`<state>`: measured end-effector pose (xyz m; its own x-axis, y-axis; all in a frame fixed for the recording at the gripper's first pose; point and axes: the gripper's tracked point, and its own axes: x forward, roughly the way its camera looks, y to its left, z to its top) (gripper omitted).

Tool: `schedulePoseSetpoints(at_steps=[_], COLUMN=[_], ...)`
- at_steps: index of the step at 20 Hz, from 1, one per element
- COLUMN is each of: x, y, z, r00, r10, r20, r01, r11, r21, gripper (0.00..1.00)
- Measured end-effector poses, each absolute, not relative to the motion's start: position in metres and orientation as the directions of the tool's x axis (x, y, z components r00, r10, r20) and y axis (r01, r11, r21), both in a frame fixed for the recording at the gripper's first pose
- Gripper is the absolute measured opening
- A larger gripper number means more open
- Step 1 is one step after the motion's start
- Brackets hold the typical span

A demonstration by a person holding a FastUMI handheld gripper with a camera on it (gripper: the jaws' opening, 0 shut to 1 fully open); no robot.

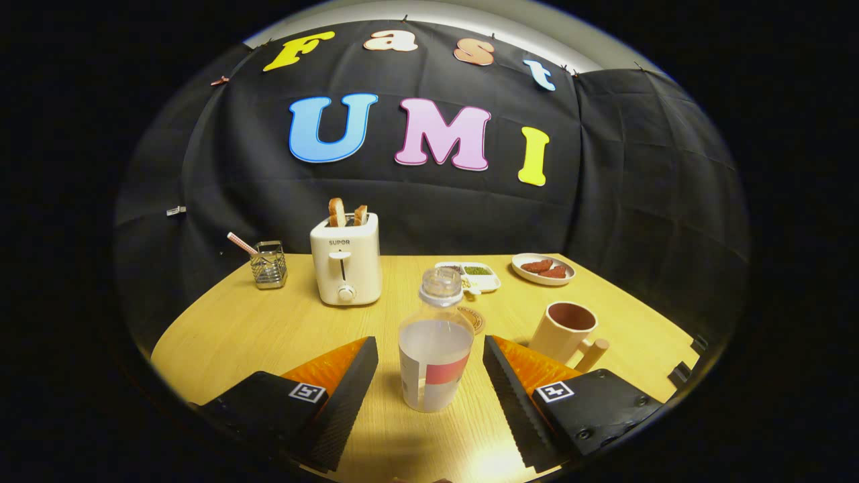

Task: Take the bottle from table, then pour the juice into the cup, finally place the bottle on the coaster

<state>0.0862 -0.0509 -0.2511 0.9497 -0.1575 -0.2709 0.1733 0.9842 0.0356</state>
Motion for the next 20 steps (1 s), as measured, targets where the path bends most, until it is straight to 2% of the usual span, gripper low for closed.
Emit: schedulePoseSetpoints(at_steps=[4, 13, 15, 16, 20], x=[0.109, 0.135, 0.137, 0.138, 0.14], y=[-0.054, -0.069, -0.063, -0.064, -0.065], z=[-0.263, -0.284, -0.284, -0.283, -0.284], r00=[0.955, 0.942, 0.948, 0.95, 0.951], r10=[-0.16, -0.184, -0.154, -0.149, -0.137], r20=[-0.249, -0.281, -0.278, -0.273, -0.278], r01=[0.188, 0.193, 0.167, 0.162, 0.155], r11=[0.978, 0.981, 0.986, 0.986, 0.987], r21=[0.093, 0.003, 0.024, 0.027, 0.044], gripper=[0.97, 0.95, 0.89, 0.83, 0.77])
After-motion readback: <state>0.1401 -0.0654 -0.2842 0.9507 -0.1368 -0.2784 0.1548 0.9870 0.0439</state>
